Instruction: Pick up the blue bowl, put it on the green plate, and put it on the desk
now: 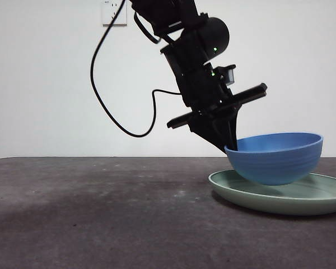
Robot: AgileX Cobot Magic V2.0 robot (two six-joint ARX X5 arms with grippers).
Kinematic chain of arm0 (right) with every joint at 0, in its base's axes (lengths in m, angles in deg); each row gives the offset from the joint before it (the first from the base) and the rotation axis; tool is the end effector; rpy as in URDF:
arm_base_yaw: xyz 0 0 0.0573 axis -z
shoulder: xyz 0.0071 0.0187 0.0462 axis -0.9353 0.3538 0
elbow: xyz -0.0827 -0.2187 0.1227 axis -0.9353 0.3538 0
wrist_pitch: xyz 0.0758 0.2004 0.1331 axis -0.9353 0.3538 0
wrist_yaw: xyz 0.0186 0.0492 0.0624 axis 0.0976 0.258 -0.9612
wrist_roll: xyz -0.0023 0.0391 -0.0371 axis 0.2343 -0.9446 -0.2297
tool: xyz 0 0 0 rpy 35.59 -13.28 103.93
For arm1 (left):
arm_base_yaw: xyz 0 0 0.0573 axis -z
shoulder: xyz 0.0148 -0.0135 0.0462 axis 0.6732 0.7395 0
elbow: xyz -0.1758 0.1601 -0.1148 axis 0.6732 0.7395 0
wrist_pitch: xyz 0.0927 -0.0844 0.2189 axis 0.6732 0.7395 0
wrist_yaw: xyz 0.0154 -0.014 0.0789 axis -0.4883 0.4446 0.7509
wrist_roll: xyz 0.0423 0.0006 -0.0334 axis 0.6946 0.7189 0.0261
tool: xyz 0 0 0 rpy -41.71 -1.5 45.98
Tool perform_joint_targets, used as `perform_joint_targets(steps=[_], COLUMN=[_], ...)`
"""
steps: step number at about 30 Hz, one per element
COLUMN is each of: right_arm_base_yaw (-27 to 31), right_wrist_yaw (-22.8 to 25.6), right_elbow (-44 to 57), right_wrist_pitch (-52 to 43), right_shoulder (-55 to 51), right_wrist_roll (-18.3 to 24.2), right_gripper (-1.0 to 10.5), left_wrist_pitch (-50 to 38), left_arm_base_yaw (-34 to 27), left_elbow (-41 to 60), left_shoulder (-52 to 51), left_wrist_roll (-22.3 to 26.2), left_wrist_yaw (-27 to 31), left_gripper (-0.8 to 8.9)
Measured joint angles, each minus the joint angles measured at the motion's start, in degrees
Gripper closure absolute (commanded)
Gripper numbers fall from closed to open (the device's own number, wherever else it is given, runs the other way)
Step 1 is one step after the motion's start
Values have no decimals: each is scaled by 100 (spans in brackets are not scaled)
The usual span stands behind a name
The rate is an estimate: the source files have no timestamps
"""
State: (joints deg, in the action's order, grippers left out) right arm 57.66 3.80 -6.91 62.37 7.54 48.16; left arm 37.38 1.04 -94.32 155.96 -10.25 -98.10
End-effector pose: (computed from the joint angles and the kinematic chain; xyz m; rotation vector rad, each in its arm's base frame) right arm 0.0788 0.0308 0.3186 0.0764 0.8050 0.7061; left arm 0.3557 -0.3429 0.2176 0.1373 1.0704 -0.7558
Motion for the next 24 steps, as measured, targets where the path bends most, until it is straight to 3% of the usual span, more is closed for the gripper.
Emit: perform_joint_targets(steps=[17, 24], right_arm_base_yaw=[0, 0], right_wrist_yaw=[151, 151], right_elbow=[0, 0], right_wrist_pitch=[-37, -37], right_shoulder=[0, 0], right_wrist_roll=[0, 0], right_gripper=[522, 522], left_wrist_pitch=[208, 282], left_arm_base_yaw=[68, 76], left_elbow=[-92, -92], left_shoulder=[236, 236], left_wrist_roll=[26, 28], left_wrist_yaw=[4, 4], left_gripper=[780, 555])
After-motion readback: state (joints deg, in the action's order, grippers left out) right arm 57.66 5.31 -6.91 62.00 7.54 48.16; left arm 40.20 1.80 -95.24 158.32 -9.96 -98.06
